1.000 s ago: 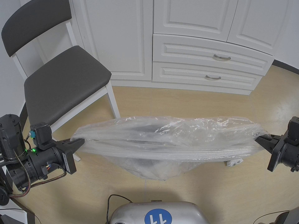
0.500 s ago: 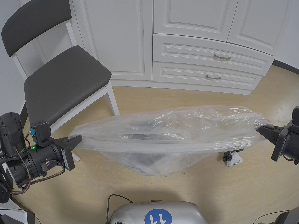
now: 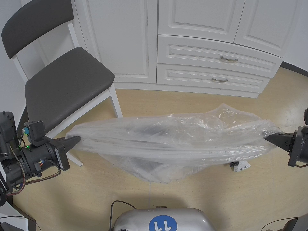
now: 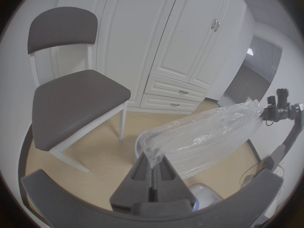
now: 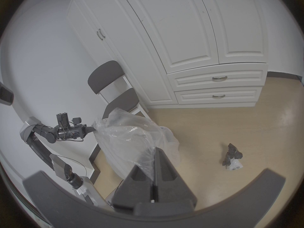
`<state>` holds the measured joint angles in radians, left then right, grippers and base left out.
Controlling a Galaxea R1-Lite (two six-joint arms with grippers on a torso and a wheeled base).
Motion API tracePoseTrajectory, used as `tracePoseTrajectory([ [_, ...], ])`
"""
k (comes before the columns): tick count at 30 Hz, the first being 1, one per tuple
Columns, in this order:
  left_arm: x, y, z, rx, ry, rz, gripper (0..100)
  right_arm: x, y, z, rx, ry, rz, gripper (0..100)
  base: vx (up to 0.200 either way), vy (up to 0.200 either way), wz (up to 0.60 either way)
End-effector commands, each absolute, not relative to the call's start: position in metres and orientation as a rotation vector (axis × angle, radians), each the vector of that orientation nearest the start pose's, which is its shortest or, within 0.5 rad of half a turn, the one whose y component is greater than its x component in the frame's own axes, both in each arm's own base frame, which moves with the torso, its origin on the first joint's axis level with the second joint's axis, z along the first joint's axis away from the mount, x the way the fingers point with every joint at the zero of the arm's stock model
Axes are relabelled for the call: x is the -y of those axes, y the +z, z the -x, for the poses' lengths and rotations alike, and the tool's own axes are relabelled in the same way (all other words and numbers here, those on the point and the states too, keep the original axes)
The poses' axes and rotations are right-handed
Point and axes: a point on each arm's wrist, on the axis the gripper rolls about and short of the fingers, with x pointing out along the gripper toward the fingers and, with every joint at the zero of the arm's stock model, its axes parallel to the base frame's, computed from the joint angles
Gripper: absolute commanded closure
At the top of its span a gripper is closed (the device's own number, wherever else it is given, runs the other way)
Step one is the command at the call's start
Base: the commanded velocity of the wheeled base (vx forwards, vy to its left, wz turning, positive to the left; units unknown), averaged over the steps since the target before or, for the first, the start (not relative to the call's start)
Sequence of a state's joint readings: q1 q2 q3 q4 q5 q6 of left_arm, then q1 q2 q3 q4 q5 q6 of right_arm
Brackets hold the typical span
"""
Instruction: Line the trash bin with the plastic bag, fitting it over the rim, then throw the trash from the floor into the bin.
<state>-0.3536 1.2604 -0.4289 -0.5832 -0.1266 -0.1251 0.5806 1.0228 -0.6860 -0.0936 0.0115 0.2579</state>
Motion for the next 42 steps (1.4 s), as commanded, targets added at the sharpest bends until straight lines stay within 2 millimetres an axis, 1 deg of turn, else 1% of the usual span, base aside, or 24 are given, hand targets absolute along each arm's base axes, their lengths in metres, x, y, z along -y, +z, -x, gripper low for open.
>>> tracePoseTrajectory([
  [1,0.061,0.194,-0.156,-0.232,-0.546,0.171,100,-0.073,0.247,-0.114,-0.328,0.582,-0.212,100,0.0,0.0,0.0],
  [4,0.055,0.199,-0.153,-0.221,-0.571,0.214,100,-0.073,0.246,-0.118,-0.347,0.589,-0.232,100,0.0,0.0,0.0],
  [7,0.049,0.199,-0.154,-0.217,-0.567,0.221,100,-0.072,0.246,-0.118,-0.345,0.582,-0.234,100,0.0,0.0,0.0],
  [9,0.046,0.2,-0.155,-0.214,-0.561,0.225,100,-0.07,0.248,-0.116,-0.332,0.581,-0.237,100,0.0,0.0,0.0],
  [14,0.045,0.201,-0.154,-0.206,-0.562,0.225,100,-0.066,0.253,-0.106,-0.296,0.594,-0.238,100,0.0,0.0,0.0],
  [15,0.045,0.202,-0.152,-0.197,-0.565,0.225,100,-0.063,0.254,-0.101,-0.293,0.598,-0.232,100,0.0,0.0,0.0],
  [16,0.045,0.203,-0.152,-0.194,-0.565,0.224,100,-0.063,0.254,-0.101,-0.294,0.598,-0.23,100,0.0,0.0,0.0],
  [17,0.044,0.205,-0.151,-0.183,-0.565,0.224,100,-0.06,0.258,-0.095,-0.287,0.604,-0.216,100,0.0,0.0,0.0],
  [22,0.044,0.209,-0.148,-0.165,-0.569,0.224,100,-0.058,0.26,-0.093,-0.297,0.596,-0.198,100,0.0,0.0,0.0],
  [34,0.044,0.206,-0.15,-0.18,-0.567,0.224,100,-0.06,0.253,-0.097,-0.329,0.567,-0.148,100,0.0,0.0,0.0],
  [37,0.044,0.205,-0.151,-0.184,-0.565,0.222,100,-0.059,0.249,-0.095,-0.371,0.558,-0.086,100,0.0,0.0,0.0],
  [42,0.044,0.203,-0.151,-0.192,-0.566,0.22,100,-0.059,0.245,-0.096,-0.386,0.547,-0.053,100,0.0,0.0,0.0],
])
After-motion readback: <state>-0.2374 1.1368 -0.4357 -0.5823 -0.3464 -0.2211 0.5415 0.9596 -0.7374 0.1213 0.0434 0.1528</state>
